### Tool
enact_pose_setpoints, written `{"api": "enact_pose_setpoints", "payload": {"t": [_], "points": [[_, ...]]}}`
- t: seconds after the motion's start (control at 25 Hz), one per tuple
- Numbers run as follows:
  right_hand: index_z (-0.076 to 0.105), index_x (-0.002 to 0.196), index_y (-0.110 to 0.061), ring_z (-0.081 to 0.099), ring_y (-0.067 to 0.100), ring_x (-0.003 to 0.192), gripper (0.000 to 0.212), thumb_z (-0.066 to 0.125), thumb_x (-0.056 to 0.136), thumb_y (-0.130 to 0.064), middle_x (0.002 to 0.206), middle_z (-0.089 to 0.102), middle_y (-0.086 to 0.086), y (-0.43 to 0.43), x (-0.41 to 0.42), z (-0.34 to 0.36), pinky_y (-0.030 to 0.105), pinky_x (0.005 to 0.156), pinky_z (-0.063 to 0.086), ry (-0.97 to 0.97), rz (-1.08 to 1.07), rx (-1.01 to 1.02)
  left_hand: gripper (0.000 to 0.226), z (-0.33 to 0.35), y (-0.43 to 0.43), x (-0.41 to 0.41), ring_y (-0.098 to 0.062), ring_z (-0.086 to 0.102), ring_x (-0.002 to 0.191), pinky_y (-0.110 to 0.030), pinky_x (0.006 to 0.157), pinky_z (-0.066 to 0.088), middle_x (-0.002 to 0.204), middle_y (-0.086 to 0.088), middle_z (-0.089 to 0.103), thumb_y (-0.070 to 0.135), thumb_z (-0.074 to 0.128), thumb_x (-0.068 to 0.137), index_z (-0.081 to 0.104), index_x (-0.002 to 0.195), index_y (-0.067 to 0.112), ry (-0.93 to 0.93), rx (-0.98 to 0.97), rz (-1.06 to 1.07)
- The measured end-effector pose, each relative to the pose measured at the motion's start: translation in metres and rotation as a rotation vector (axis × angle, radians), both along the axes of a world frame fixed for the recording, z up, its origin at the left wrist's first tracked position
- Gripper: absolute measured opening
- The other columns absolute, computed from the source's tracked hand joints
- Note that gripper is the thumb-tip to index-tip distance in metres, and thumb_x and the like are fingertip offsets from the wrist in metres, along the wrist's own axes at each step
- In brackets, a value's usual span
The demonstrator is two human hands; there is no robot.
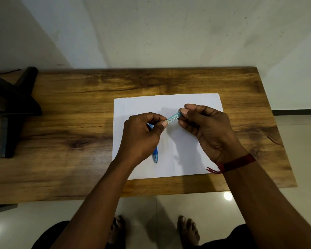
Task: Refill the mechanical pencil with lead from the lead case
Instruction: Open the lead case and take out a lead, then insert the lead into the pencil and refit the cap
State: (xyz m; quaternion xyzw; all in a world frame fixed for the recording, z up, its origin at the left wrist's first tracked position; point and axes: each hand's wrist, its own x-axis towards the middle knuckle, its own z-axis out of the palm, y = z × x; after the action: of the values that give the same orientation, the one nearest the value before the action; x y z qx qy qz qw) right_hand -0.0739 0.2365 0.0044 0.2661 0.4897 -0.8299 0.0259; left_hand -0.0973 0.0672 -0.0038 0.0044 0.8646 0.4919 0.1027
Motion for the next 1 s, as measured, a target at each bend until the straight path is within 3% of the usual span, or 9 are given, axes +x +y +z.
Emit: {"api": "enact_pose_setpoints", "payload": {"t": [0.24, 0.4, 0.48, 0.56, 0.64, 0.72, 0.8, 0.92, 1.0], "points": [[0.074, 0.093, -0.007, 0.073, 0.025, 0.086, 0.016, 0.074, 0.077, -0.004, 0.092, 0.076, 0.011, -0.010, 0.002, 0.004, 0.031, 0.069, 0.059, 0.025, -0.024, 0.108, 0.010, -0.001, 0.003, 0.003, 0.012, 0.056, 0.078, -0.002, 0.060, 0.041, 0.078, 0.030, 0.057, 0.026, 0.069, 0.084, 0.074, 0.092, 0.024, 0.083, -0.002, 0.010], [0.071, 0.101, -0.018, 0.072, 0.017, 0.074, 0.024, 0.077, 0.079, -0.013, 0.086, 0.074, 0.008, -0.022, 0.002, 0.007, 0.023, 0.058, 0.055, 0.066, -0.001, 0.472, 0.016, 0.001, 0.010, 0.010, 0.006, 0.059, 0.074, 0.000, 0.064, 0.043, 0.084, 0.019, 0.064, 0.031, 0.071, 0.082, 0.074, 0.095, 0.023, 0.149, 0.016, -0.055], [0.070, 0.102, -0.019, 0.072, 0.018, 0.072, 0.025, 0.077, 0.079, -0.013, 0.085, 0.072, 0.011, -0.019, 0.001, 0.008, 0.023, 0.056, 0.054, 0.071, 0.007, 0.539, 0.021, 0.004, 0.010, 0.009, 0.006, 0.059, 0.072, -0.002, 0.063, 0.045, 0.087, 0.019, 0.065, 0.038, 0.070, 0.081, 0.075, 0.095, 0.023, 0.176, 0.012, -0.085], [0.070, 0.101, -0.019, 0.072, 0.020, 0.072, 0.023, 0.076, 0.080, -0.011, 0.081, 0.071, 0.008, -0.008, 0.001, 0.008, 0.023, 0.055, 0.055, 0.052, 0.028, 0.611, 0.023, 0.006, -0.002, 0.002, 0.007, 0.060, 0.069, -0.007, 0.064, 0.046, 0.081, 0.021, 0.065, 0.045, 0.066, 0.082, 0.075, 0.088, 0.025, 0.239, -0.047, 0.043], [0.069, 0.100, -0.022, 0.070, 0.014, 0.070, 0.023, 0.075, 0.081, -0.010, 0.077, 0.070, 0.003, 0.006, 0.001, 0.006, 0.022, 0.057, 0.055, 0.048, 0.095, 0.838, 0.026, 0.006, -0.021, -0.009, 0.001, 0.061, 0.065, -0.018, 0.066, 0.048, 0.072, 0.013, 0.067, 0.044, 0.061, 0.087, 0.072, 0.081, 0.022, 0.274, -0.116, 0.304], [0.070, 0.099, -0.024, 0.063, -0.002, 0.065, 0.023, 0.073, 0.082, -0.009, 0.074, 0.069, -0.005, 0.012, 0.002, 0.002, 0.009, 0.058, 0.047, 0.060, 0.197, 1.057, 0.027, 0.005, -0.038, -0.018, -0.003, 0.059, 0.061, -0.024, 0.068, 0.049, 0.067, 0.008, 0.064, 0.041, 0.059, 0.089, 0.067, 0.076, 0.019, 0.252, -0.164, 0.502], [0.070, 0.099, -0.024, 0.058, -0.007, 0.060, 0.022, 0.070, 0.085, -0.008, 0.072, 0.067, -0.008, 0.011, 0.003, -0.003, 0.003, 0.056, 0.040, 0.038, 0.304, 1.180, 0.025, 0.004, -0.046, -0.021, -0.007, 0.059, 0.061, -0.028, 0.071, 0.050, 0.066, 0.007, 0.062, 0.039, 0.061, 0.087, 0.066, 0.075, 0.018, 0.228, -0.211, 0.548], [0.070, 0.105, -0.022, 0.060, 0.004, 0.067, 0.022, 0.065, 0.088, -0.010, 0.080, 0.067, -0.003, 0.006, 0.003, -0.007, 0.005, 0.058, 0.038, 0.030, 0.381, 1.314, 0.021, 0.005, -0.041, -0.015, -0.008, 0.059, 0.062, -0.029, 0.070, 0.050, 0.065, 0.008, 0.062, 0.036, 0.066, 0.083, 0.067, 0.073, 0.018, 0.144, -0.240, 0.396], [0.068, 0.111, -0.022, 0.063, 0.019, 0.078, 0.023, 0.065, 0.089, -0.016, 0.094, 0.066, 0.003, 0.004, 0.004, -0.006, 0.016, 0.066, 0.039, 0.026, 0.345, 1.424, 0.019, 0.004, -0.032, -0.004, -0.005, 0.058, 0.059, -0.021, 0.060, 0.044, 0.061, 0.011, 0.060, 0.037, 0.068, 0.082, 0.065, 0.069, 0.023, 0.089, -0.262, 0.289]]}}
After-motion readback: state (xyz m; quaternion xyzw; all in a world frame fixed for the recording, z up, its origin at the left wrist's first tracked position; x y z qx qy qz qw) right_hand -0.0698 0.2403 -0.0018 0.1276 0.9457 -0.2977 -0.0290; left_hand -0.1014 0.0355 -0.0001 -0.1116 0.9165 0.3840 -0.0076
